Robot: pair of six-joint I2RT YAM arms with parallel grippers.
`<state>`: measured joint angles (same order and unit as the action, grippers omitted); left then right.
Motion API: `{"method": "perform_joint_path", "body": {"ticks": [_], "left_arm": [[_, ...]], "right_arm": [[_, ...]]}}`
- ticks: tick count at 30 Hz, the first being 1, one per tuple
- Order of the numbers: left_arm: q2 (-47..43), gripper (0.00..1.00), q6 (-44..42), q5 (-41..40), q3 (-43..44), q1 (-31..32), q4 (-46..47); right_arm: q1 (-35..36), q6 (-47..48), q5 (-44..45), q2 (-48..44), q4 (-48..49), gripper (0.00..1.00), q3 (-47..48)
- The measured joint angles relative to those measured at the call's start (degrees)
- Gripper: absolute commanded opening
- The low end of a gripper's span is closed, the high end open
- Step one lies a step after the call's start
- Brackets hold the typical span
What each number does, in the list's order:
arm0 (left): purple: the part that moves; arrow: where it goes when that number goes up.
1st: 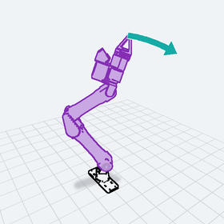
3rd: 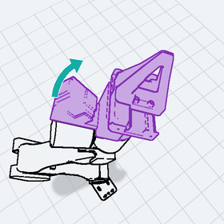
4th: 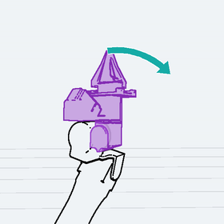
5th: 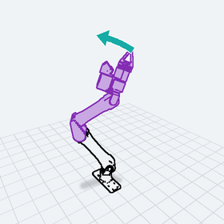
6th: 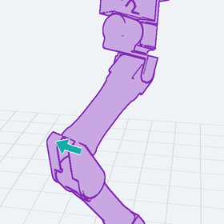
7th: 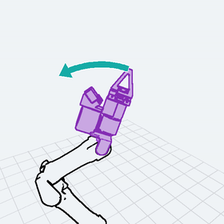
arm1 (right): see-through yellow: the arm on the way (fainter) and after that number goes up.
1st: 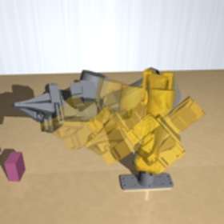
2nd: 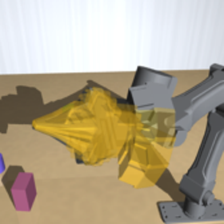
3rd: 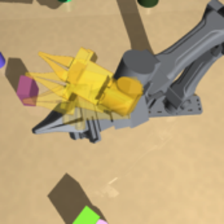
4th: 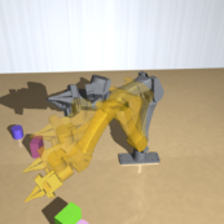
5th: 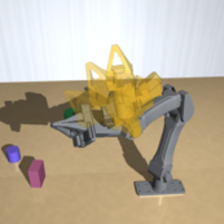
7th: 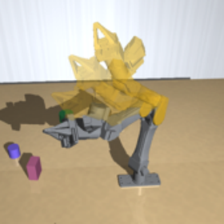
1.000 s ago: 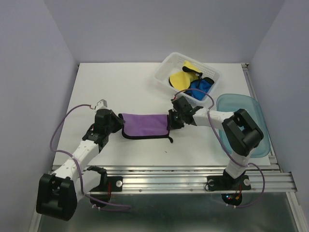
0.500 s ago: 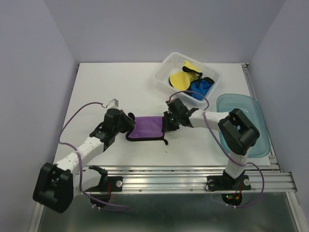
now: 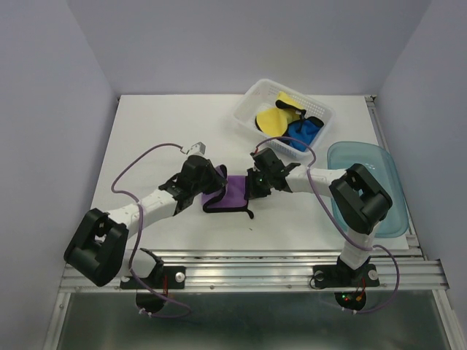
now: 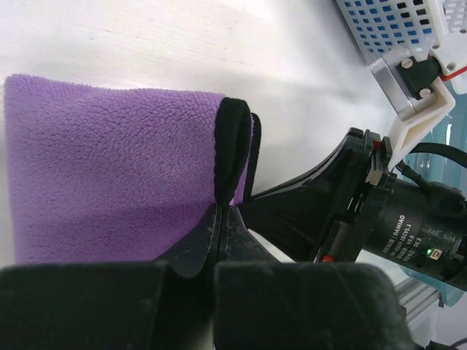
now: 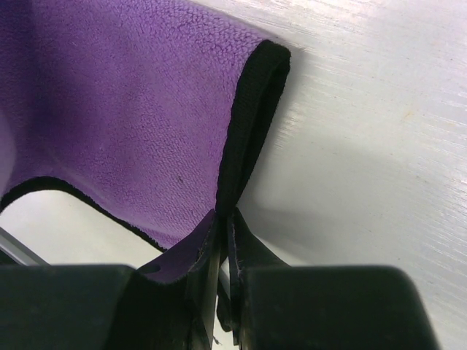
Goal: Fold and stack the towels
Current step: Fold the towel
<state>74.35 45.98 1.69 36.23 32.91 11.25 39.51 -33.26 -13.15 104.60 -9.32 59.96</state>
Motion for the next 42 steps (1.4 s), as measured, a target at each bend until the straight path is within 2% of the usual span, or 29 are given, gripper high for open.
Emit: {"method": "perform_joint_path", "body": {"ticks": [15, 33, 37, 39, 42], "left_arm": [[11.8, 0.0, 2.1, -0.2, 6.8, 5.3, 1.9], [22.1, 0.0, 3.9, 0.7, 10.7, 6.5, 2.3], [23.1, 0.15, 4.1, 1.6, 11.2, 6.5, 2.3], [23.1, 0.17, 4.1, 1.9, 11.2, 6.5, 2.3], [23.0, 0.29, 4.1, 2.1, 11.2, 6.5, 2.2]], "right_arm": [[0.0, 0.0, 0.0, 0.0, 0.3, 0.12, 0.0], [0.0, -0.1, 0.0, 0.0, 1.2, 0.12, -0.5], [0.0, -0.2, 0.0, -0.3, 1.4, 0.14, -0.9], [0.0, -0.2, 0.1, -0.4, 1.3, 0.15, -0.9], [0.0, -0.2, 0.3, -0.8, 1.0, 0.16, -0.9]]}}
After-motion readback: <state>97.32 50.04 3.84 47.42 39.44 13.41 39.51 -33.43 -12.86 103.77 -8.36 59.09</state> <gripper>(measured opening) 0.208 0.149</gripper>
